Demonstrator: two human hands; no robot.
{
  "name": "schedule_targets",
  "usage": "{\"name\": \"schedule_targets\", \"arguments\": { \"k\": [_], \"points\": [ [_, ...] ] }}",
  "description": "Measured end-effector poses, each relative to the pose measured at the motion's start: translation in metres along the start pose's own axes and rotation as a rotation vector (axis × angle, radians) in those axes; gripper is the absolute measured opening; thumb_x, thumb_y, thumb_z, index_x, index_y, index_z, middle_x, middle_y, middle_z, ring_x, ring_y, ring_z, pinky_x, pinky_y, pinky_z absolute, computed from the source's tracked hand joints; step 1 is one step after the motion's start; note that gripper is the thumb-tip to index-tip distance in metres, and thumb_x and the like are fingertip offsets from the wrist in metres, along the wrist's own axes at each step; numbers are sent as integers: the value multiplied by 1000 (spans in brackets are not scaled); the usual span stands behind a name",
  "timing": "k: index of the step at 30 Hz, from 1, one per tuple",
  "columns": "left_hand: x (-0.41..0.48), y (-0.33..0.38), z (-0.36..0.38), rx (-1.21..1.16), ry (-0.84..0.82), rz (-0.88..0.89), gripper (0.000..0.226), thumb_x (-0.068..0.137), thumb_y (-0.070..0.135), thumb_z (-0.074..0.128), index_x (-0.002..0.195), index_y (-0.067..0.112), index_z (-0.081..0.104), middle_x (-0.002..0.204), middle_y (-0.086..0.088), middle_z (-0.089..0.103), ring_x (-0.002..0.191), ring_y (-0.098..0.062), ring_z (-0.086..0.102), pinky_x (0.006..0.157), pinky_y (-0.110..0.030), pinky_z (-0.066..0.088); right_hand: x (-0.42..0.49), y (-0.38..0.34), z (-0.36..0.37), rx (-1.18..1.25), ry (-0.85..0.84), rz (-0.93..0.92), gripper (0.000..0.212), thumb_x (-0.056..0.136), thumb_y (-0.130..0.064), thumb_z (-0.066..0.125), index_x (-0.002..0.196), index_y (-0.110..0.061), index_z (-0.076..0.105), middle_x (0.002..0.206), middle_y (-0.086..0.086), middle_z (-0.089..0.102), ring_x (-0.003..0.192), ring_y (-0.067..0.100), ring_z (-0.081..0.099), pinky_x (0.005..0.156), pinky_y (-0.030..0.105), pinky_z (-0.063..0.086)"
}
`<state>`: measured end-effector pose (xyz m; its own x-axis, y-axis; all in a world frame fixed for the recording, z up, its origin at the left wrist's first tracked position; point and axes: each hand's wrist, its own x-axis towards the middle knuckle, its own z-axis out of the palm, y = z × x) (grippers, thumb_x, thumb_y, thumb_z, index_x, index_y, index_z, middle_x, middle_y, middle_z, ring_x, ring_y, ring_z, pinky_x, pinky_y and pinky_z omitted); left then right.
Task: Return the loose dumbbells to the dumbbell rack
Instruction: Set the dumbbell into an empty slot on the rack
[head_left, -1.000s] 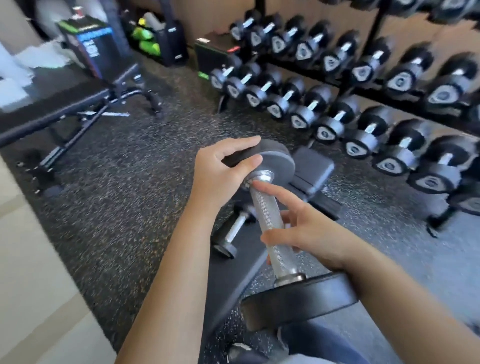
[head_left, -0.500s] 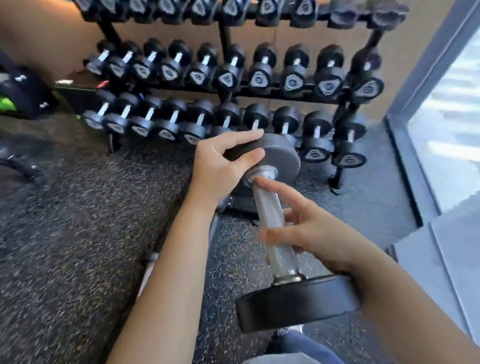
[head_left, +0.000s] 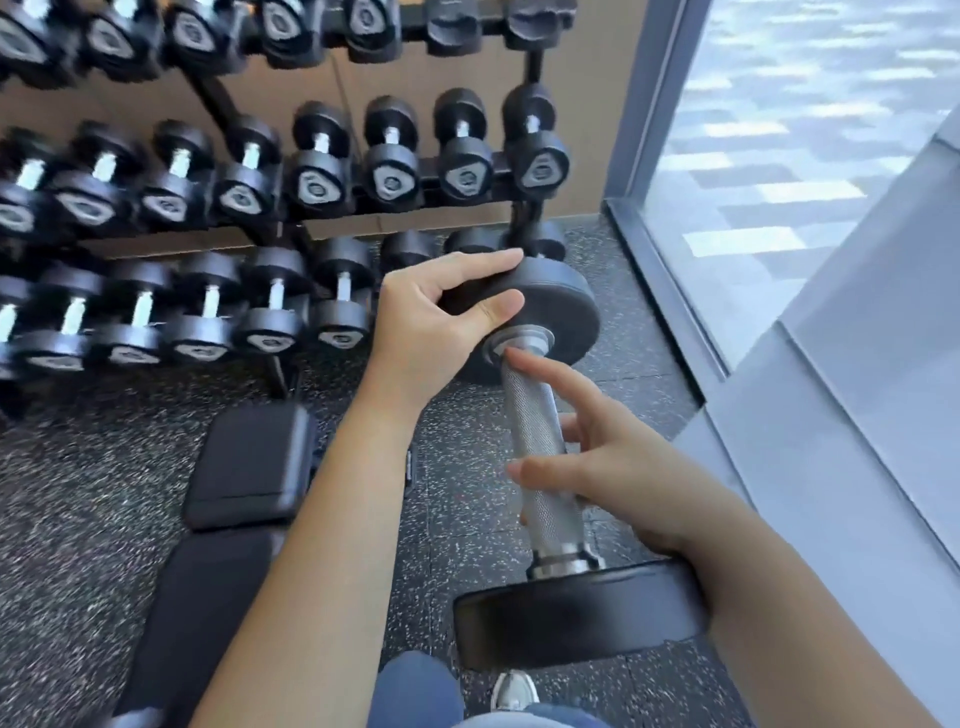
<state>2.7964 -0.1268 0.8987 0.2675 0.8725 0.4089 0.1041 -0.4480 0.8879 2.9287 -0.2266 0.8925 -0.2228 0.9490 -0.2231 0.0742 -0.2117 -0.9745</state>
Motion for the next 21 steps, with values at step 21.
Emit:
{"name": "schedule_targets", "arguments": {
  "k": [21],
  "points": [
    [305, -119, 65, -178, -280, 60, 33, 74, 8, 69, 105, 18, 64, 94, 7, 68, 91, -5, 63, 87, -22, 50, 231, -62, -152, -19, 354, 63, 74, 77, 4, 65, 128, -44, 41, 76, 1, 59, 52, 6, 56, 43, 13, 39]
  ]
}}
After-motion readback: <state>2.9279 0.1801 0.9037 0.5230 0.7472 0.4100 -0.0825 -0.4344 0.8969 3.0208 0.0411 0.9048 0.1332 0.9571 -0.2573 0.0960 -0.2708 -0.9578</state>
